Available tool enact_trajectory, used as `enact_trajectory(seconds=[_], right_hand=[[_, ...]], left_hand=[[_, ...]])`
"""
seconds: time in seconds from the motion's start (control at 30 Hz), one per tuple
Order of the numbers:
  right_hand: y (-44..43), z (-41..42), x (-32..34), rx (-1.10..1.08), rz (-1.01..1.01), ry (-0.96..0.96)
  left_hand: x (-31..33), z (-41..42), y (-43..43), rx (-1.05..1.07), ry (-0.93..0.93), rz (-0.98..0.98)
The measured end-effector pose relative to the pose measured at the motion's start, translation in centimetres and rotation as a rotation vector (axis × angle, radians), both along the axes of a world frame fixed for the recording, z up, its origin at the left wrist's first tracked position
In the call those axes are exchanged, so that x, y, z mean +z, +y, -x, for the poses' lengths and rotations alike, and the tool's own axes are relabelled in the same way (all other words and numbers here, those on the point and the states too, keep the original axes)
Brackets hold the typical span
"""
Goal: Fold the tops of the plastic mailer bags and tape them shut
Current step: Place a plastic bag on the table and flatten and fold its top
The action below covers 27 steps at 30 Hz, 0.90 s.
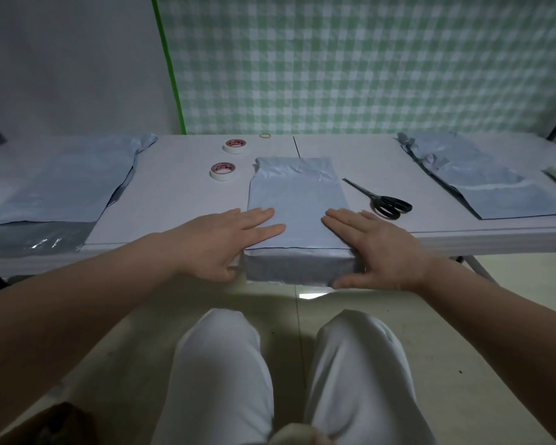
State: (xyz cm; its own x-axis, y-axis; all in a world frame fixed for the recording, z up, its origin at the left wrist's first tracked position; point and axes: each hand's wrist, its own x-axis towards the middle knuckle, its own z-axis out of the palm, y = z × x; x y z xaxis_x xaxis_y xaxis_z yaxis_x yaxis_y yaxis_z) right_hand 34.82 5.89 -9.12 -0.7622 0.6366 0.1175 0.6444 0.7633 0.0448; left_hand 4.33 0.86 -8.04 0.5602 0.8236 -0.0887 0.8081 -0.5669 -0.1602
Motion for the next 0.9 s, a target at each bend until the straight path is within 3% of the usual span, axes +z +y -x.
enact_trajectory(seconds=[0.17, 0.3, 0.4, 0.5, 0.67, 0.73, 0.9], right_hand=[[0.6, -1.1, -0.4, 0.028, -0.099, -0.1], [0.5, -1.0, 0.0, -0.006, 0.033, 0.245], [0.4, -0.5, 0.8, -0.089, 0.203, 0.45], [0.6, 0.0, 1.4, -0.213, 0.248, 0.523], [0.9, 1.9, 1.5, -0.473, 0.344, 0.776], [1.2, 2.9, 1.5, -0.575, 0.327, 0.83], [2.2, 4.9, 1.2, -0.72, 0.175, 0.776]], left_hand=[[-0.5, -0.3, -0.6, 0.047, -0.098, -0.044], [-0.2, -1.0, -0.5, 0.135, -0.346, 0.037], [0.0, -0.5, -0.1, 0.131, -0.353, 0.108], [0.2, 0.1, 0.2, 0.117, -0.39, 0.131], [1.0, -0.7, 0.8, 0.28, -0.799, 0.208], [1.4, -1.4, 1.2, 0.431, -0.916, 0.166], [1.6, -3.5, 2.5, 0.68, -0.938, -0.151]])
